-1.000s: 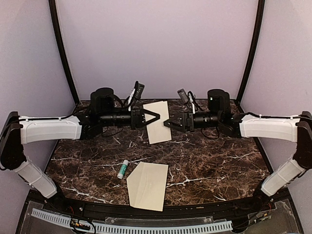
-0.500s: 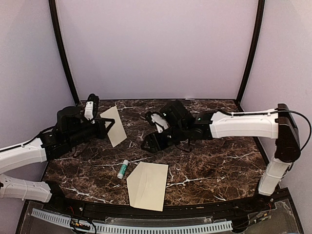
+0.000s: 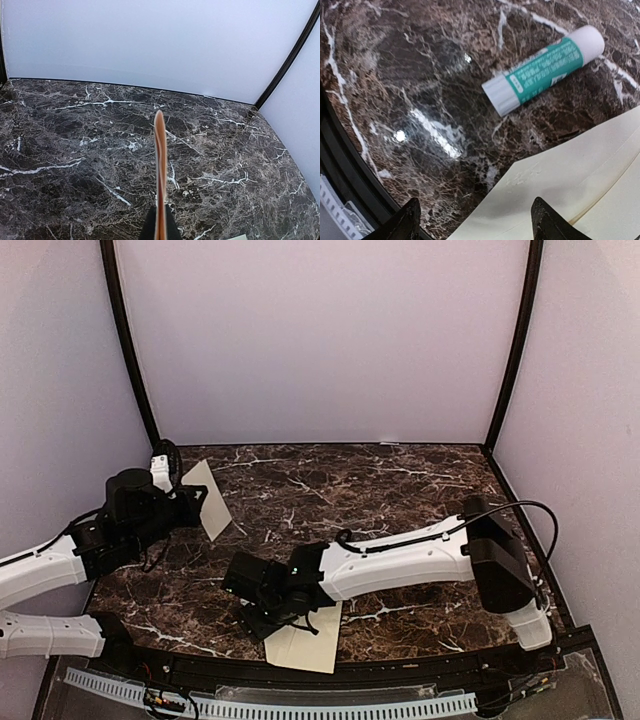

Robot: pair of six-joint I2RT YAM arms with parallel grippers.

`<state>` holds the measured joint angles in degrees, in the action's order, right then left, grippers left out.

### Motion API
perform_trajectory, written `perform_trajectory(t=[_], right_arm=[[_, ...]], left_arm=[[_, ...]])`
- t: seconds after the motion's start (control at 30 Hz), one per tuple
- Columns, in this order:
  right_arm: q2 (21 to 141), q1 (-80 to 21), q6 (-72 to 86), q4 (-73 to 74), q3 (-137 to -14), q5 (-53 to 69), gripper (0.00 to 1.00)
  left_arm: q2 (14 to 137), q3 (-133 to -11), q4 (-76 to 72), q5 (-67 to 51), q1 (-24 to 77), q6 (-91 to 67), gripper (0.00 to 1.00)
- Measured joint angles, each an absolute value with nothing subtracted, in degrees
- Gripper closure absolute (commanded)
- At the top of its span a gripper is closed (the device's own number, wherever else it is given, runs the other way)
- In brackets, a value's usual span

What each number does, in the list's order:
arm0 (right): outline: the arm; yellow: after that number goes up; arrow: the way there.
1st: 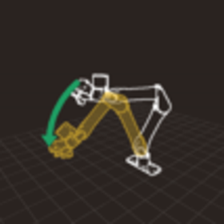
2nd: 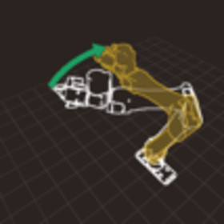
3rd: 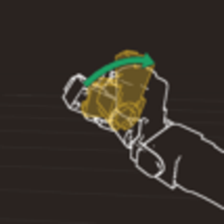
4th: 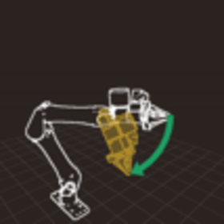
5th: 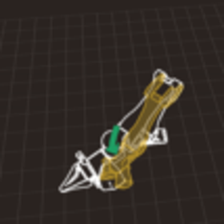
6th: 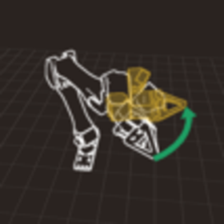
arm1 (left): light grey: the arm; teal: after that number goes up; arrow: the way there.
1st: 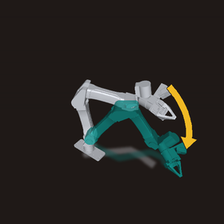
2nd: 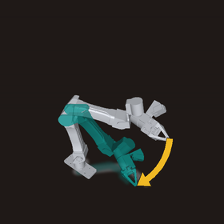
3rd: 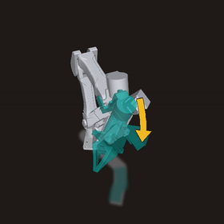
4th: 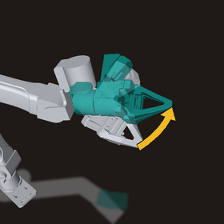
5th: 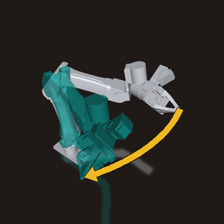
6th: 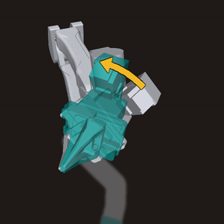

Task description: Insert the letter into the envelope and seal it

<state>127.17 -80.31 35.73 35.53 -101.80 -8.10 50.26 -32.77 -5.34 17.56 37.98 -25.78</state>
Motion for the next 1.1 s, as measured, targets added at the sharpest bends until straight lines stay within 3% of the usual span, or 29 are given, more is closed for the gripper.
perform_trajectory(t=[0.37, 1.1], right_arm=[[128.7, -83.6, 36.0, 40.4, -99.6, -11.9, 0.35], [105.3, -77.4, 39.5, 40.6, -65.2, -22.3, 0.4]], left_arm=[[49.8, -32.7, -5.2, 17.0, 37.8, -26.2, 1.0], [58.9, -37.0, -6.0, 14.9, 37.8, -26.4, 1.0]])
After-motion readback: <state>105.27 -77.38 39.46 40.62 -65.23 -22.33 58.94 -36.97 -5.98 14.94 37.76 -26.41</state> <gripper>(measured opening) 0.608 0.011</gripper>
